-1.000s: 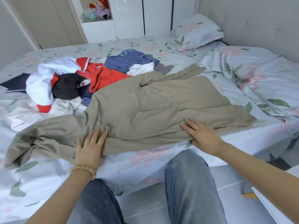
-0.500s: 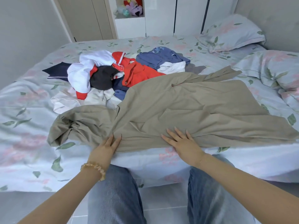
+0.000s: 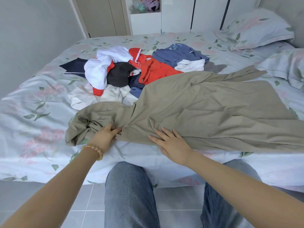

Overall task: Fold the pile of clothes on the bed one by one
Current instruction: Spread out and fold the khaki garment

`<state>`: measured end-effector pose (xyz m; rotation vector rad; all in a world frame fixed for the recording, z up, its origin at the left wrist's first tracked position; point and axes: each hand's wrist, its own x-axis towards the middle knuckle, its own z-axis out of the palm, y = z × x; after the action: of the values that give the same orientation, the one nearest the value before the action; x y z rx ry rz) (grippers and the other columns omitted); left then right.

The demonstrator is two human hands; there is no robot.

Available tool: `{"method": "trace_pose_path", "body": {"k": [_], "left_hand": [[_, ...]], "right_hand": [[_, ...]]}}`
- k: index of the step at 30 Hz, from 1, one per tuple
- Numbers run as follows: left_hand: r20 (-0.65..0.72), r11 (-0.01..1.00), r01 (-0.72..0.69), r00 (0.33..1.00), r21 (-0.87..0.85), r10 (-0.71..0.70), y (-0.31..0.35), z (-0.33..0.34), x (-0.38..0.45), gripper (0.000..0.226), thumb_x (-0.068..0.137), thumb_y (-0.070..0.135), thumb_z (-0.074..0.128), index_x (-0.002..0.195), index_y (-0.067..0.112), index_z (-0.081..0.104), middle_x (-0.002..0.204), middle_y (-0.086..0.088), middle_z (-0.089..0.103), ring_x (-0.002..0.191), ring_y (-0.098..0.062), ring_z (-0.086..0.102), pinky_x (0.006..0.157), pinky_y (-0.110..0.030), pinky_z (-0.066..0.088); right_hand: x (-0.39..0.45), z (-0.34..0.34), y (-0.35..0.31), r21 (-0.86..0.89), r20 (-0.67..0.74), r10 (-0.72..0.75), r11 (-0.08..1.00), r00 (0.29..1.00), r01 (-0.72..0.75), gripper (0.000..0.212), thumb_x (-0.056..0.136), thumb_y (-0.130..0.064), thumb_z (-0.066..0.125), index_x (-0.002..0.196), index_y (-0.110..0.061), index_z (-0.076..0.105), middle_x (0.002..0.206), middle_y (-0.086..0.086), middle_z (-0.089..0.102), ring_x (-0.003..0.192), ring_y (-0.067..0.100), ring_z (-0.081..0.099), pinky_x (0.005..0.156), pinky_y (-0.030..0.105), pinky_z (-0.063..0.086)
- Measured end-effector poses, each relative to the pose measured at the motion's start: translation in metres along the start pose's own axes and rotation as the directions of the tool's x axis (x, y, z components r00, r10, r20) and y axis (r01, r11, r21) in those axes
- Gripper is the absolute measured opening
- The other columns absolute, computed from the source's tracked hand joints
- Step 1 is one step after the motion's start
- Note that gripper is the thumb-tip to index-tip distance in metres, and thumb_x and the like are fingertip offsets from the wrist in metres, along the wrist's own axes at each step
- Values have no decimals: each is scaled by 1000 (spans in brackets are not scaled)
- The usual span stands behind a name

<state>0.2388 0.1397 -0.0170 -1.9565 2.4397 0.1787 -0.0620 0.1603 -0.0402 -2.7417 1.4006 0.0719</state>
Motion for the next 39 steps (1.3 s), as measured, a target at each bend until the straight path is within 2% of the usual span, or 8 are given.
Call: {"method": "trace_pose_path", "body": {"k": [8,11,13,19,27,33,37,39], "left_hand": [[118,927,198,962,318,-246,-45,-22,-20,52,93,48,53,133,17,41,134,-16,49,122,-34,48,102,-42,38],[222,871,207,917,445,-332,-28,-26,-22,74,90,29,59,151,28,17,151,-8,19,142,-30,18,110,-40,32],[241,836,184,906,518,-348,2,-38,-17,75,88,19,58,151,21,19,154,-4,17,142,-28,19,110,-41,28],[50,901,50,996,432,-80,121,-68,45,40,92,18,42,130,23,49,135,-1,42,126,-24,42,96,-39,37],[-26,947,-213,974,242,226,277,-56,164,38,91,26,46,129,21,50,134,-3,46,122,-25,44,93,-35,38],[-130,956,-291,947,28,293,332,-39,268,38,95,40,46,130,25,53,136,1,49,125,-23,44,100,-41,40],[-74,980,-148,987,-134,139,331,-18,311,47,91,51,52,126,20,55,127,-4,52,117,-25,50,99,-41,42],[-12,964,-131,991,-233,132,323,-7,321,52,86,53,60,123,16,58,120,-6,53,108,-24,55,100,-38,42]], "right_hand": [[-3,4,3,44,34,14,999,999,-16,67,101,-13,31,151,-43,-1,162,-11,-4,149,20,-6,118,49,3],[-3,1,4,144,51,1,990,999,-9,61,102,-19,32,152,-41,5,162,-11,-3,149,18,-6,119,47,1],[-5,-7,12,287,66,-43,958,997,22,60,102,-23,39,153,-38,11,162,-10,-1,149,15,-4,121,43,0],[-43,-42,93,421,-96,22,907,995,21,55,98,-25,53,149,-27,33,159,-2,22,147,14,17,117,20,10],[-94,-66,262,371,17,340,871,940,-321,46,94,-16,57,139,-18,50,149,6,40,136,25,38,112,27,27],[-110,-59,394,415,-68,680,685,730,-599,42,97,-20,52,137,-11,50,140,11,50,126,28,47,106,33,35],[-98,-52,456,716,28,898,288,438,-636,62,92,-36,61,142,-7,40,133,12,52,123,29,49,103,37,38],[-87,-50,468,810,156,906,111,394,-576,57,88,-45,65,128,-7,52,119,7,57,109,25,57,89,30,45]]}}
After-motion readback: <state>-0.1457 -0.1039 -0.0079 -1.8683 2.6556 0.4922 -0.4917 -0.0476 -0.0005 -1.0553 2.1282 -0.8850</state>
